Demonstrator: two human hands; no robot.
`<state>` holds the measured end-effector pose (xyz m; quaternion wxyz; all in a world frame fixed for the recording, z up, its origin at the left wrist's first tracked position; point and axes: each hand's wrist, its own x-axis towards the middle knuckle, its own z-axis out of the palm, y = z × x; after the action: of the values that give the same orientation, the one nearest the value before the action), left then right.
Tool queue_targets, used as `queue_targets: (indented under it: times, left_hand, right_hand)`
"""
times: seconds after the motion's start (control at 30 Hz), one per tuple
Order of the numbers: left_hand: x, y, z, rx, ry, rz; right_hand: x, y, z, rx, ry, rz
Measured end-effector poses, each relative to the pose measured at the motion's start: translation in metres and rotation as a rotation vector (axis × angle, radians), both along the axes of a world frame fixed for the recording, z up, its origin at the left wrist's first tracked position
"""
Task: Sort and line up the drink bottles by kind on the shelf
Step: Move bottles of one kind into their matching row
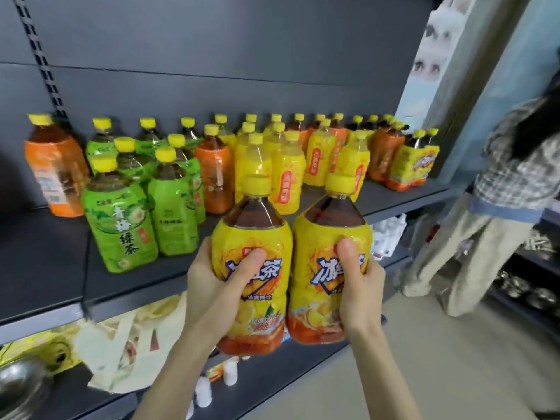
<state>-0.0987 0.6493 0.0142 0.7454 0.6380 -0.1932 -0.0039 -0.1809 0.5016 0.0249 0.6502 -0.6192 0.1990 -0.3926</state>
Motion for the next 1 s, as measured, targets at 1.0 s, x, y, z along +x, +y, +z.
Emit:
queue_targets:
  times: [1.0]
  left_hand:
    - [0.134, -0.453, -0.001, 0.026, -0.133, 0.018]
  right_hand:
    - [0.136, -0.455, -0.015, -0.038, -0.037, -0.102]
